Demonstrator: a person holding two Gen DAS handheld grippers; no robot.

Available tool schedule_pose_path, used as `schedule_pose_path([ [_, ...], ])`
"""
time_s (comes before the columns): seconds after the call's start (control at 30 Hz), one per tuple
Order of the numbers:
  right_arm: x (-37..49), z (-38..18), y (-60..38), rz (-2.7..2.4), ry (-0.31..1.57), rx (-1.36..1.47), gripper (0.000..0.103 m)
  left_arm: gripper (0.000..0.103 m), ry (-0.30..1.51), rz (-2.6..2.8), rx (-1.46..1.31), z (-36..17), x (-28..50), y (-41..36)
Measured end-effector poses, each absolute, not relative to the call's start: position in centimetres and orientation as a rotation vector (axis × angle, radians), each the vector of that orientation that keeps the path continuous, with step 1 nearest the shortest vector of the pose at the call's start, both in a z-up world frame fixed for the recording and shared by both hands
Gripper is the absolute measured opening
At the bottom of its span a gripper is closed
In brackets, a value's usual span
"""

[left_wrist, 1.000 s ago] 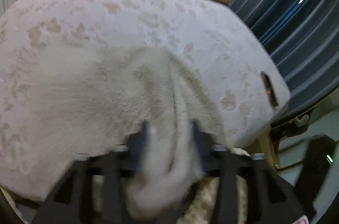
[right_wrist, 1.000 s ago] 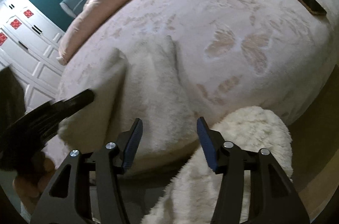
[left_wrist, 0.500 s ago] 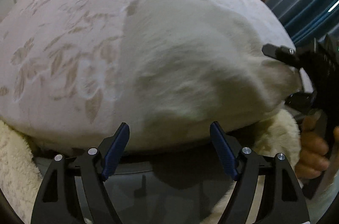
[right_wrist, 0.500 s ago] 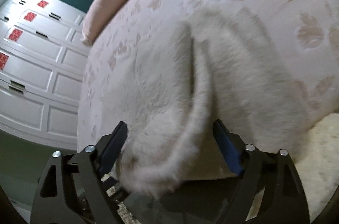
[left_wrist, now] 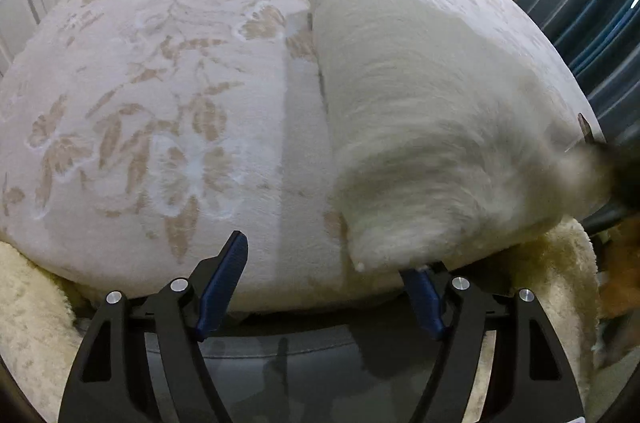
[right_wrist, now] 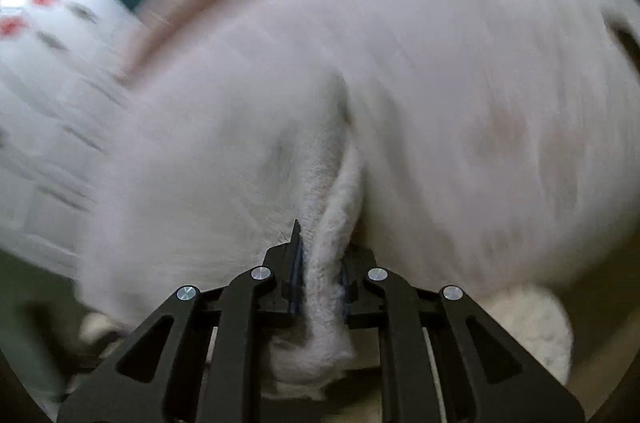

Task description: Fold small clothes

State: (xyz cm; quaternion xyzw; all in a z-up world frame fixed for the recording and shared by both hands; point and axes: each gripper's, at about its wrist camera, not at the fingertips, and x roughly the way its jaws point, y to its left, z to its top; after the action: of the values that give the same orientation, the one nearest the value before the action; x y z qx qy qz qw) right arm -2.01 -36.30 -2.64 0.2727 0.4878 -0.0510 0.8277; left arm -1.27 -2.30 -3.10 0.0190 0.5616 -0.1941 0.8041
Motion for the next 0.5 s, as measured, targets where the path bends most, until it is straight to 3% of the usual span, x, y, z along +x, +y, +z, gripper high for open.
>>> schedule_pose_path([
  [0.23, -3.1, -0.5, -36.3, -0.131, 0.972, 0.532, 0.024, 0.069, 1.155, -0.474, -0.029, 2.2, -2.3, -1.7],
  [0.37, -4.7, 2.3, -37.0, -0.194, 0.917, 0.505, 0.025, 0.07, 1.053, -0.486, -0.099, 6.0, -1.6, -1.4],
  [0.5, -5.1, 6.7, -35.9, -0.051, 0.82, 0.533, 0.025, 0.07, 1.051, -0.438, -0.008, 5.4, 0.4, -4.0],
])
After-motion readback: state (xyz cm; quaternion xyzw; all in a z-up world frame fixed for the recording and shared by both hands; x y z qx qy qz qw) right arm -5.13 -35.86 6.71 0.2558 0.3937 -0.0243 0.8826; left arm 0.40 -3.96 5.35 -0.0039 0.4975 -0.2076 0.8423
